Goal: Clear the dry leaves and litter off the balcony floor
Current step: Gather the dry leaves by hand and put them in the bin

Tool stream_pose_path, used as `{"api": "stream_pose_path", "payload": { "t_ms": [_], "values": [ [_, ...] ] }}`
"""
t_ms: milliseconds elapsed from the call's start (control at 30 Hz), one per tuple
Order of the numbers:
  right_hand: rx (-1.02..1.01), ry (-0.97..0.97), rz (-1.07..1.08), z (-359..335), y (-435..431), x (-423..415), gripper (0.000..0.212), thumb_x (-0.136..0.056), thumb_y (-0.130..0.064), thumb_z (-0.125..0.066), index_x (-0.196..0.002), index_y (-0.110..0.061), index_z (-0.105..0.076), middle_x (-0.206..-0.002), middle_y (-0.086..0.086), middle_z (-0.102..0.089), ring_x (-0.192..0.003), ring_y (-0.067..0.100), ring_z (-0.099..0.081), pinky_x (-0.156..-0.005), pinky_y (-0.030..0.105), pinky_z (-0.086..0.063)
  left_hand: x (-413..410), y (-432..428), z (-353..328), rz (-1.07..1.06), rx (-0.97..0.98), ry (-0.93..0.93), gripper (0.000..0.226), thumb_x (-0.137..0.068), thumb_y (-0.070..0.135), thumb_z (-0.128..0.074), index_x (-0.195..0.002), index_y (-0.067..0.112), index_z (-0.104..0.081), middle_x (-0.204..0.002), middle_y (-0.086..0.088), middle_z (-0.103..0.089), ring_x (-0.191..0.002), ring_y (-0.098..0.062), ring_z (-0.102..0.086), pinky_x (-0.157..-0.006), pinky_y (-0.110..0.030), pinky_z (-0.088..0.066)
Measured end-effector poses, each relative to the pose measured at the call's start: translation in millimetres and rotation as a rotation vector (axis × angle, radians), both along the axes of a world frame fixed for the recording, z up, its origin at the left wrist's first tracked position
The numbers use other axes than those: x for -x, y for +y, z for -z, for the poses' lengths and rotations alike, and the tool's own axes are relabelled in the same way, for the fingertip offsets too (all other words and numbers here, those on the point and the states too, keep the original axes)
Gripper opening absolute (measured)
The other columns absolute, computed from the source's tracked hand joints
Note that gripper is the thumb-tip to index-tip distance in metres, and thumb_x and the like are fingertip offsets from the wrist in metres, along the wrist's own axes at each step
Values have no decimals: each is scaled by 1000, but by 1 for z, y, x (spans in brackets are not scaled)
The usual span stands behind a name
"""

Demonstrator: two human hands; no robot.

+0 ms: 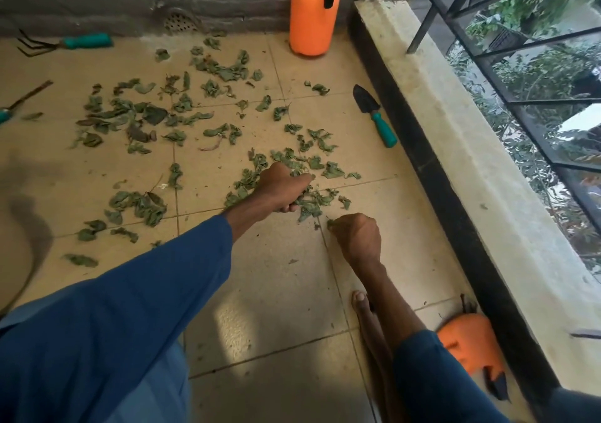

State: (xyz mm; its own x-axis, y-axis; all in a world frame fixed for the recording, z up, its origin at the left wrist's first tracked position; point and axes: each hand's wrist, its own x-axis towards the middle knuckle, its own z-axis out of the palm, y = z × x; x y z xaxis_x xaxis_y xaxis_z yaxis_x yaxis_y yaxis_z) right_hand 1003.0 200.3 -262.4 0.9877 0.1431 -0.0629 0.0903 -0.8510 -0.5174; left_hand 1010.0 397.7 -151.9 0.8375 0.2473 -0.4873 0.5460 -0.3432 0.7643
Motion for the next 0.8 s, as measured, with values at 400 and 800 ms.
{"api": "stream_pose_path", "payload": {
  "t_ms": [400,800],
  "values": [
    [23,147,-15,-11,-13,-64,16,-80,-24,-85,-94,-18,-80,-100,-3,-72,-96,15,-62,-74,23,-47,4,9,-5,-3,46,-1,27,-100,29,-60,-80,10,-59,-64,-2,-63,-45,-14,-58,-43,-22,-45],
    [-1,36,-53,0,-11,-47,11,-91,-9,-71,-102,-10,-75,-97,3,-74,-82,14,-68,-77,33,-61,7,9,-11,11,30,-9,29,-100,29,-59,-77,11,-59,-63,-1,-63,-46,-14,-58,-43,-22,-44]
  ]
}}
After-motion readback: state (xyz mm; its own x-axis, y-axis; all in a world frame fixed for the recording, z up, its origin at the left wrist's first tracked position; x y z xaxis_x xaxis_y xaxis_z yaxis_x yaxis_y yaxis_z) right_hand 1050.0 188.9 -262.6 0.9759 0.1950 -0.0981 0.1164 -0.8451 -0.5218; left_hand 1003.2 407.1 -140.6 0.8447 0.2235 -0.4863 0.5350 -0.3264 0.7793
